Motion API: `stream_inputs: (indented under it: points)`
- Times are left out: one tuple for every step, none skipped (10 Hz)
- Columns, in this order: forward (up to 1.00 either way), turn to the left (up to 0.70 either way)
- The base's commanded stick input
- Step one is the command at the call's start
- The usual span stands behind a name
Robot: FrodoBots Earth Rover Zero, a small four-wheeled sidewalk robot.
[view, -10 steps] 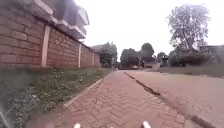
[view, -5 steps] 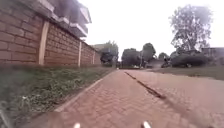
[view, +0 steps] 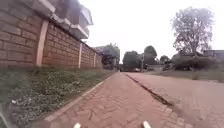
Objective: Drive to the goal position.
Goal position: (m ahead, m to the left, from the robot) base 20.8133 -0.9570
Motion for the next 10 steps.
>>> stream_inputs:
  points:
    - [0.5, 0.18]
    - [0.5, 0.13]
    - [0.5, 0.18]
    - [0.5, 0.1]
    - [0.5, 0.01]
    - [0.5, 0.0]
    - [0.5, 0.0]
    - [0.5, 0.0]
    - [0.5, 0.0]
    - [0.5, 0.0]
